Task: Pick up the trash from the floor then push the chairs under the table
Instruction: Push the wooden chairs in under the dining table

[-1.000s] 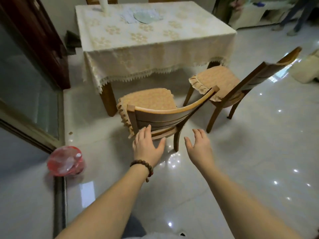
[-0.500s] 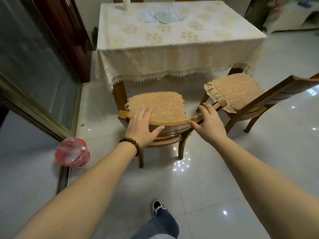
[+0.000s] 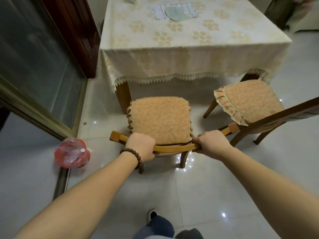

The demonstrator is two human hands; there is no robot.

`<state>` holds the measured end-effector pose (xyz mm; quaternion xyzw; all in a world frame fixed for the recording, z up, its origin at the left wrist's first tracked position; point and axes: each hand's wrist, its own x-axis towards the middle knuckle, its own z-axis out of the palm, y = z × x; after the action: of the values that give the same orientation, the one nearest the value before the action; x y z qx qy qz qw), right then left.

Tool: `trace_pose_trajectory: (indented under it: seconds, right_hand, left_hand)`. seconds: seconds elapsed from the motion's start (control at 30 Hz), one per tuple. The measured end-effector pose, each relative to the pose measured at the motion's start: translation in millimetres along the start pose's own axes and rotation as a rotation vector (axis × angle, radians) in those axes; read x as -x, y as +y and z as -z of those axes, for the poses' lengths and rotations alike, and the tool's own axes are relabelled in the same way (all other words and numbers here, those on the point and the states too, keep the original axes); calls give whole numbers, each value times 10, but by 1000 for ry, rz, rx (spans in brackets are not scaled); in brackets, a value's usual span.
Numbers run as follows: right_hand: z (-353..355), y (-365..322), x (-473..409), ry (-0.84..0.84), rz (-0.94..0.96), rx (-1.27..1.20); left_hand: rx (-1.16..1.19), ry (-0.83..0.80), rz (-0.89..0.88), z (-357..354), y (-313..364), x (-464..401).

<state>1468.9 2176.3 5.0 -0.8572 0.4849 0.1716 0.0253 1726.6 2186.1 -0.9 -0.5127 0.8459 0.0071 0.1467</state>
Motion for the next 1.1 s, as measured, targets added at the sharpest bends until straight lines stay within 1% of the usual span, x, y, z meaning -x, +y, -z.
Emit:
trace_pose_trajectory:
  seconds: [0.2,0.4,0.73,1.1]
  right_hand:
    - [123,174,-159,-8,36,-2]
    - [358,486,-489,-35,66,31]
    - [620,1231,-1368,-12,92,38]
    - [774,1662,-2435,-35,120,21]
  left_hand:
    - [36,73,-42,30,-101,-153]
    - [37,72,-43,195,-295,-543]
    - [14,53,21,432,-685,-1550]
    - [-22,51,32,487,-1305,-2448]
